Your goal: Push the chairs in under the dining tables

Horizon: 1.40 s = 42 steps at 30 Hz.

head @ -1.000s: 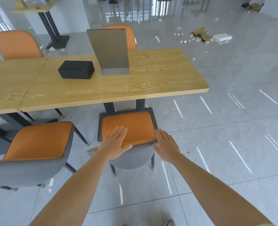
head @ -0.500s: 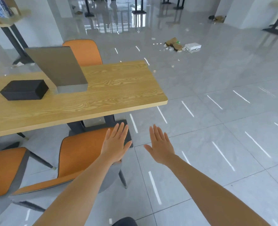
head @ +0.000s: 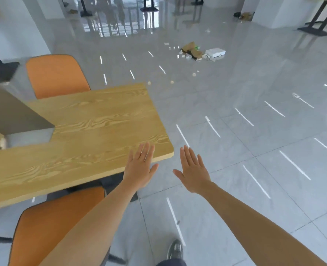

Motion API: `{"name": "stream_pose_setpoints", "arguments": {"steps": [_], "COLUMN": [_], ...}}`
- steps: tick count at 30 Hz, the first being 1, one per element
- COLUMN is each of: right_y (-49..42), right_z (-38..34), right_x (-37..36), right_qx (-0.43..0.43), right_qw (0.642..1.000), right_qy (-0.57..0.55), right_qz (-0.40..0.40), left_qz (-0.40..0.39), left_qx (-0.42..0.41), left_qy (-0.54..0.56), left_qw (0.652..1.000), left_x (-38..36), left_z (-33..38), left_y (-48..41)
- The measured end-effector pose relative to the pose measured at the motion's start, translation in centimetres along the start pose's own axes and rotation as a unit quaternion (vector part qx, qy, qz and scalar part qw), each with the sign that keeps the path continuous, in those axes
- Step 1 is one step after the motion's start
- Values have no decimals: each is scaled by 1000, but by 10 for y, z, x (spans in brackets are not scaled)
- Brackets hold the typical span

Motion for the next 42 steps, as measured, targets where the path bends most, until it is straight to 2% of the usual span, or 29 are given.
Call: {"name": "stream_pose_setpoints", "arguments": {"steps": [11,19,25,30,35,42], "right_y": [-217,-396,-521,-620,-726,-858], "right_z": [45,72,74,31,-41,-158], "right_x": [89,155,217,243,271,329], "right_qx": [73,161,231,301,358,424], "right_qw": [997,986,972,951,931,900], "right_qy": [-8,32,49,70,74,102], "right_qz": [18,16,1,3,14,3], "left_qz": [21,47,79,97,128,108], "left_qx": [76,198,290,366,406,447], "left_qy": [24,34,47,56,44,32], "left_qw": [997,979,953,924,904,887], "left_x": [40,47,66,76,90,145], "left_z": [-40,-81,-109,-172,-262,-396], "left_y": [-209,-357,-429,-481,-550,-628]}}
Point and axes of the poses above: each hand's wrist, its own y-axis away from the middle knuckle, its own x-axis out of the back of the hand, z = x × y, the point moved 1 cm from there along -y, towards the middle knuckle, and after that the axes turned 15 degrees about -x, right-handed, at the moved point
